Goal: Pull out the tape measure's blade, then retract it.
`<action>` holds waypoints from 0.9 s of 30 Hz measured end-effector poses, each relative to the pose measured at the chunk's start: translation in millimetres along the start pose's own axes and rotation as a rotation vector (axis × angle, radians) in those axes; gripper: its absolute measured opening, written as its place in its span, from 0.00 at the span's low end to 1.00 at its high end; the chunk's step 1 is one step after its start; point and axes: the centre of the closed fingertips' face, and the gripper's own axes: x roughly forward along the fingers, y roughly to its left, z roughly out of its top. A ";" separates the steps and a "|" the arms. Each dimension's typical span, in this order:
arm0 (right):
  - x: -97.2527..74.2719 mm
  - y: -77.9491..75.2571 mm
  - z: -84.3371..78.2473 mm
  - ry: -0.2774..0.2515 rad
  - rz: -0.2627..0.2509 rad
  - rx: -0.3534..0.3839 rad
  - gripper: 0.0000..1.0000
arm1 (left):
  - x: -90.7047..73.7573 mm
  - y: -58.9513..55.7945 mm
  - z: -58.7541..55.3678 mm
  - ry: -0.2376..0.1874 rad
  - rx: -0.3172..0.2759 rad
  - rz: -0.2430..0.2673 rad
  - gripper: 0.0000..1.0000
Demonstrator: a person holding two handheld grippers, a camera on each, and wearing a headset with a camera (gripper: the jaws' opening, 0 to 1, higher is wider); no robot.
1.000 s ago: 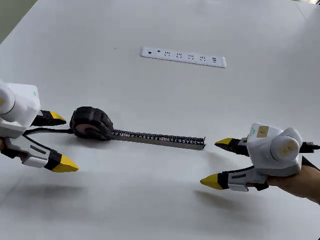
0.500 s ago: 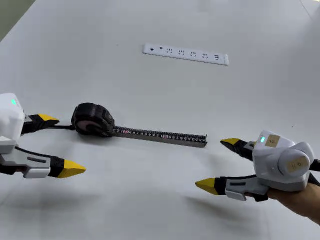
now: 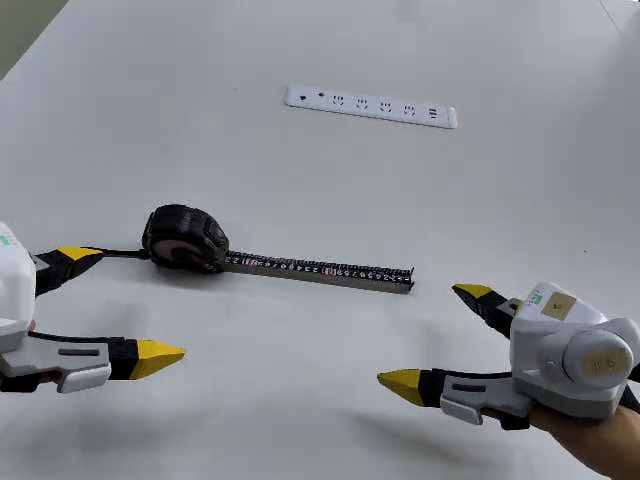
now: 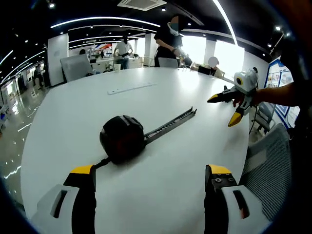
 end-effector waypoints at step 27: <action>-1.5 21.6 23.1 -0.089 -0.106 0.134 0.99 | -3.3 -10.2 21.8 -0.067 -0.063 0.141 0.99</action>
